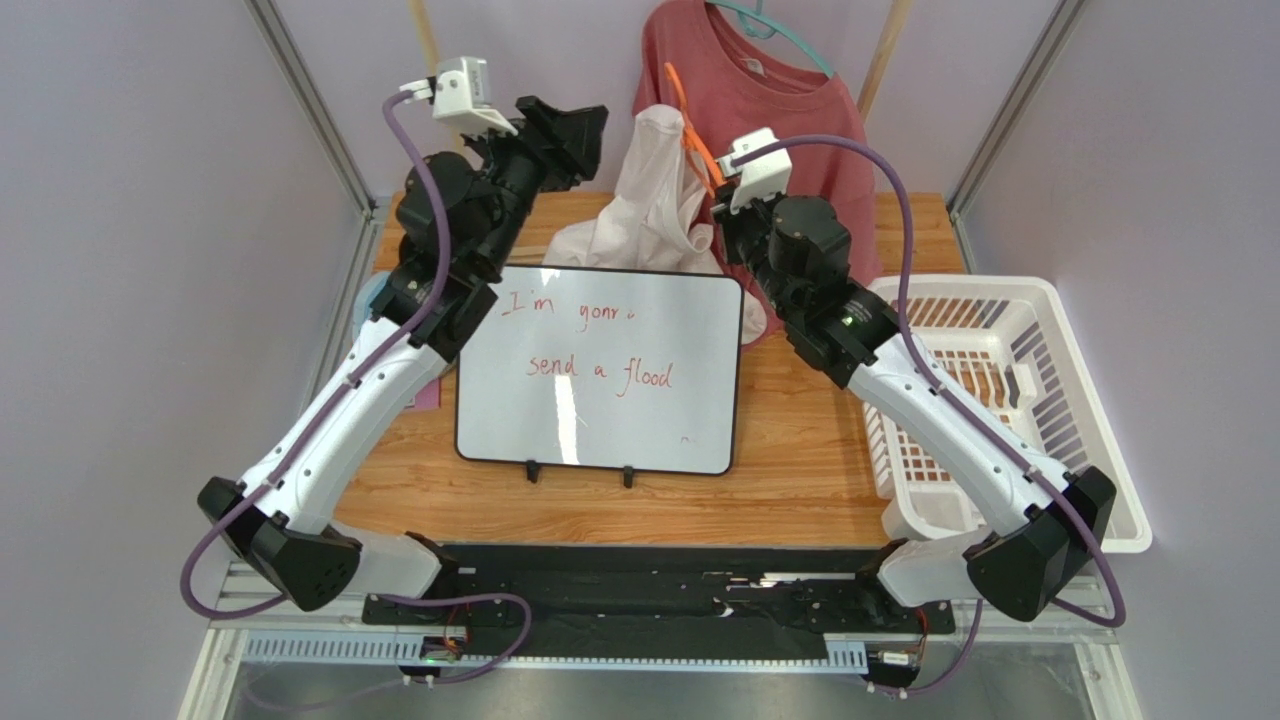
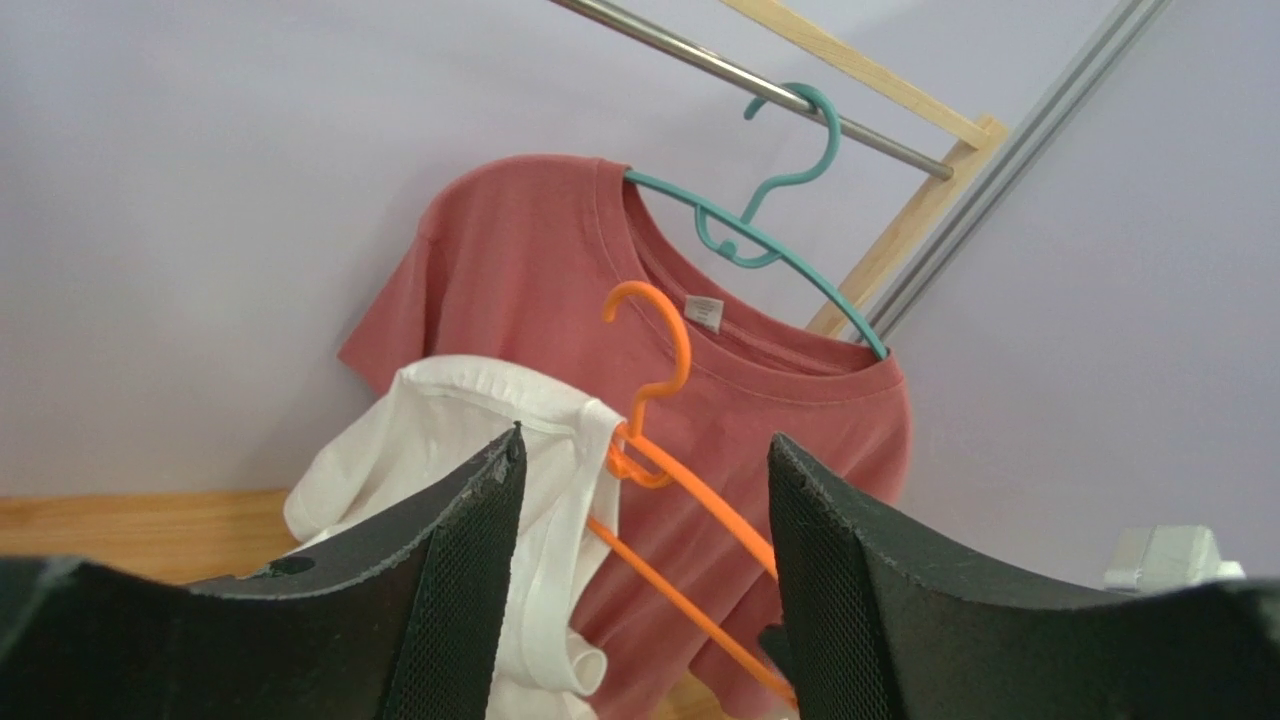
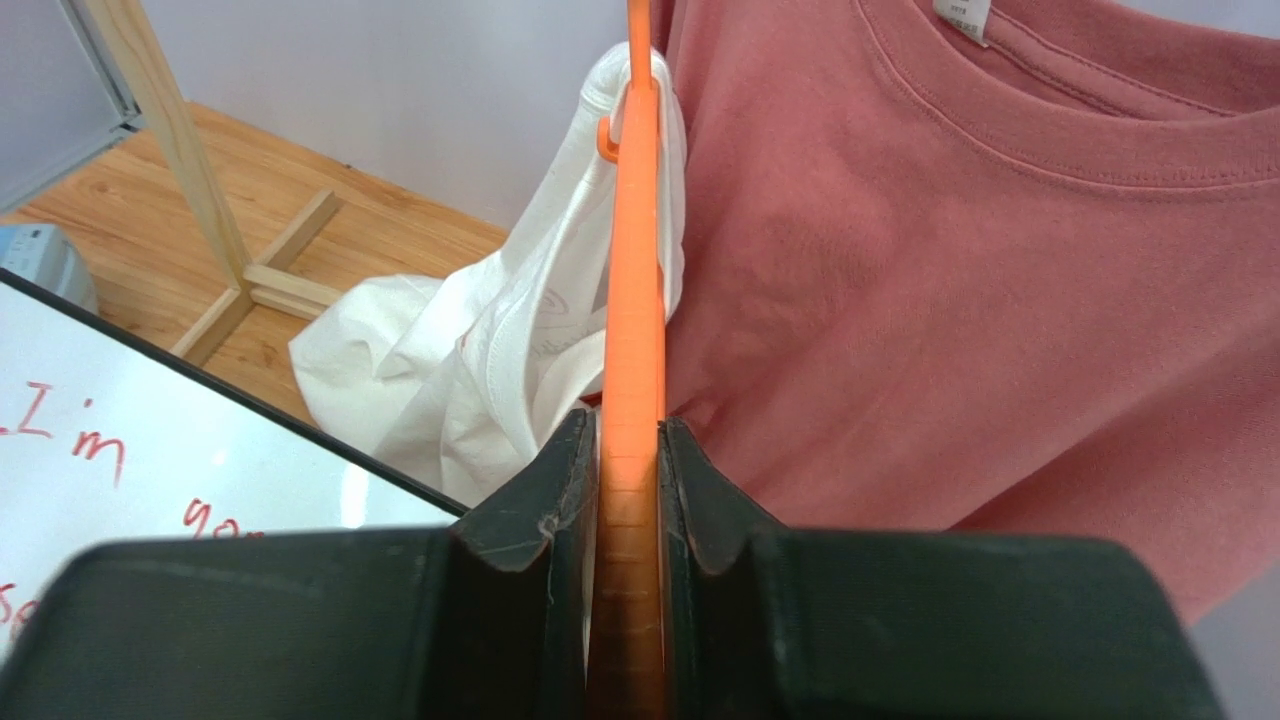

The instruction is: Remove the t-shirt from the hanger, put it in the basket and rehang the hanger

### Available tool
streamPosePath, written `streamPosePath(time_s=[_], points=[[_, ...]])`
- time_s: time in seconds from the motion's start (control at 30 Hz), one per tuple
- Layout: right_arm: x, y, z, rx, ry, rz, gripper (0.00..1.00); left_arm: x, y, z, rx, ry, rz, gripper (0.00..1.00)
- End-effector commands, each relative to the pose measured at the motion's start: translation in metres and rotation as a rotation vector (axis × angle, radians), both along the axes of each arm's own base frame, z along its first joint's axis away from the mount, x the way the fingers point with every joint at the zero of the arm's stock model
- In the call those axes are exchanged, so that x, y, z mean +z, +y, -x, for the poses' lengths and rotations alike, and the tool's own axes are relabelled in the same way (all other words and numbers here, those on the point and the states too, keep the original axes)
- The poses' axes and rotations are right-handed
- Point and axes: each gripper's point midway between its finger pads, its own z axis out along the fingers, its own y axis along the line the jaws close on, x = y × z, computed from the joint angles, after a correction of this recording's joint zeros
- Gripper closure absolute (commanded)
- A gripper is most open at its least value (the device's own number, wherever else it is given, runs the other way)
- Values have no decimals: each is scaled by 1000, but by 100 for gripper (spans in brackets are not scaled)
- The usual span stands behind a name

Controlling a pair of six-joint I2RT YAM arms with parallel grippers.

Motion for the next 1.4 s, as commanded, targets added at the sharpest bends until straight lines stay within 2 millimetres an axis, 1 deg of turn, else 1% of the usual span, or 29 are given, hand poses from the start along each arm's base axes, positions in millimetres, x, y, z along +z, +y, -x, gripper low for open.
streamPosePath(time_s=[0.0, 0.03, 0.07, 0.1, 0.13, 0.17, 0.27, 0.3, 0.4, 0.43, 0.47, 0.53, 0.6, 0.63, 0.67, 0.73, 0.8, 0.93, 0.97, 1.0, 1.03, 1.07, 1.1, 1.17, 1.2, 1.23, 1.27, 1.33, 1.37], points=[[41, -4, 11, 38, -88, -153, 100, -56, -23, -13, -210, 142, -78, 32], [42, -2, 13, 48, -89, -165, 100, -65, -36, -11, -309, 151, -110, 31], [44, -2, 16, 56, -87, -185, 100, -73, -49, -22, -359, 159, -147, 30], [45, -1, 18, 67, -89, -195, 100, -88, -59, -25, -409, 202, -185, 25], [47, 0, 19, 76, -93, -207, 100, -96, -72, -24, -484, 223, -215, 19], [50, 0, 23, 82, -93, -226, 100, -103, -84, -39, -509, 240, -241, 17], [54, 3, 29, 114, -90, -258, 100, -131, -101, -57, -545, 291, -279, 14], [58, 6, 32, 134, -88, -279, 100, -131, -105, -62, -546, 255, -289, 15], [62, 7, 38, 158, -84, -294, 100, -148, -101, -86, -433, 273, -313, 14], [62, 6, 40, 160, -83, -293, 100, -147, -94, -96, -369, 281, -314, 15], [63, 7, 41, 165, -71, -316, 100, -155, -92, -102, -345, 303, -325, 15], [65, 4, 45, 164, -67, -321, 100, -162, -85, -109, -288, 326, -325, 16], [66, 3, 48, 169, -71, -323, 100, -164, -80, -111, -258, 335, -320, 21], [67, 1, 51, 171, -74, -326, 100, -171, -78, -112, -244, 355, -316, 23], [68, 0, 53, 172, -77, -327, 100, -167, -78, -110, -246, 341, -308, 27], [68, -3, 55, 168, -79, -323, 100, -174, -76, -107, -249, 349, -305, 28], [68, -6, 55, 153, -83, -322, 100, -174, -71, -105, -228, 367, -303, 28], [71, -13, 57, 128, -71, -310, 100, -180, -57, -105, -192, 418, -275, 21], [80, -16, 62, 130, -80, -323, 100, -184, -54, -107, -180, 440, -267, 18], [82, -17, 64, 129, -77, -332, 100, -187, -47, -111, -166, 459, -263, 17], [83, -20, 67, 127, -71, -335, 100, -181, -45, -115, -160, 462, -252, 17], [87, -22, 71, 131, -74, -347, 100, -195, -42, -119, -155, 509, -260, 16], [93, -24, 79, 146, -77, -371, 100, -197, -38, -124, -148, 521, -245, 15], [94, -25, 85, 156, -62, -389, 100, -205, -40, -130, -163, 536, -238, 15], [101, -28, 92, 168, -65, -416, 100, -207, -38, -133, -161, 538, -237, 16], [101, -28, 95, 174, -56, -421, 100, -203, -40, -136, -165, 529, -233, 17], [103, -28, 97, 180, -55, -429, 100, -211, -41, -141, -169, 544, -234, 23], [108, -30, 104, 193, -53, -447, 100, -206, -43, -147, -192, 534, -215, 30], [109, -30, 106, 196, -50, -449, 100, -210, -42, -151, -188, 537, -214, 36]])
